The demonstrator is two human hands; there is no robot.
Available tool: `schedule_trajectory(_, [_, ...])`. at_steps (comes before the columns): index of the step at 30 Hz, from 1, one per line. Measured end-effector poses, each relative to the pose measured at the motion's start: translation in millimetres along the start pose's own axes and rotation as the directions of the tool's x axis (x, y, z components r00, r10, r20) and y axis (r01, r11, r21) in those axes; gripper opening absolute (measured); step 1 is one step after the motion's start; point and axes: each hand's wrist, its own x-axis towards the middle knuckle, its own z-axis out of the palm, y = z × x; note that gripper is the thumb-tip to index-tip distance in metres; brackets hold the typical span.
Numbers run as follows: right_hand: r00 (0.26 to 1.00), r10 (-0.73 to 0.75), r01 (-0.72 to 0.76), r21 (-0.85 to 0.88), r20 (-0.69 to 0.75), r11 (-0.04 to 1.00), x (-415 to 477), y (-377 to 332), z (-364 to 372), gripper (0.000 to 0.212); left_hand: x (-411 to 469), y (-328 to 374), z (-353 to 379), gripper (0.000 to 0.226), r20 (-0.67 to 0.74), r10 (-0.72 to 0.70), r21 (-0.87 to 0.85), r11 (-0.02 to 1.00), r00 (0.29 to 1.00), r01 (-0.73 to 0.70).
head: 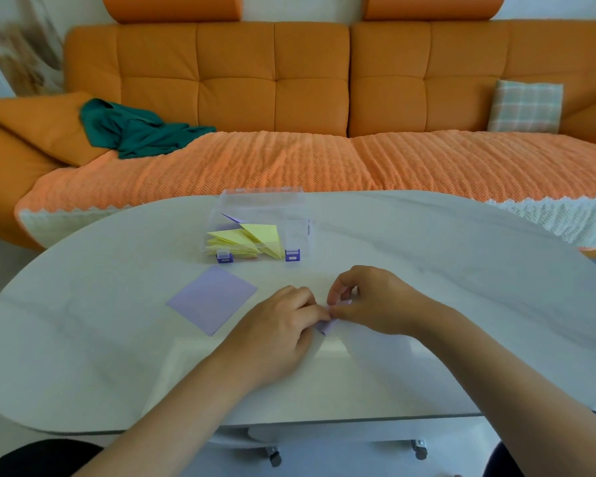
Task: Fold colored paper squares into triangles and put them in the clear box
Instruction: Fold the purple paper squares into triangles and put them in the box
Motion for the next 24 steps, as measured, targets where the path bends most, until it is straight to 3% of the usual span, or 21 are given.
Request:
schedule_trajectory(5, [0.998, 0.054, -0.055, 0.036, 0.037, 0.998, -0.4, 3.8, -4.5, 0.017, -3.1, 8.0, -3.0, 0.036, 0.057, -0.022, 0.048, 0.999, 0.998, 0.019])
schedule_trajectory(9, [0.995, 0.092, -0.094, 0.045, 0.038, 0.995, 3.1, 3.5, -3.2, 0.022, -5.1, 7.5, -3.2, 0.029, 0.1, -0.035, 0.067, 0.997, 0.994, 0.028])
schedule_trajectory(15, [0.991, 0.127, -0.129, 0.059, 0.043, 0.99, 9.5, 2.4, -7.1, 0.014, -6.8, 7.7, -1.5, 0.037, 0.125, -0.049, 0.084, 0.996, 0.991, 0.039])
schedule_trajectory(24, [0.985, 0.17, -0.169, 0.141, 0.004, 0.975, 11.4, 14.2, -14.9, 0.022, -5.4, 9.6, 0.2, 0.043, 0.137, -0.074, 0.112, 0.992, 0.988, 0.059])
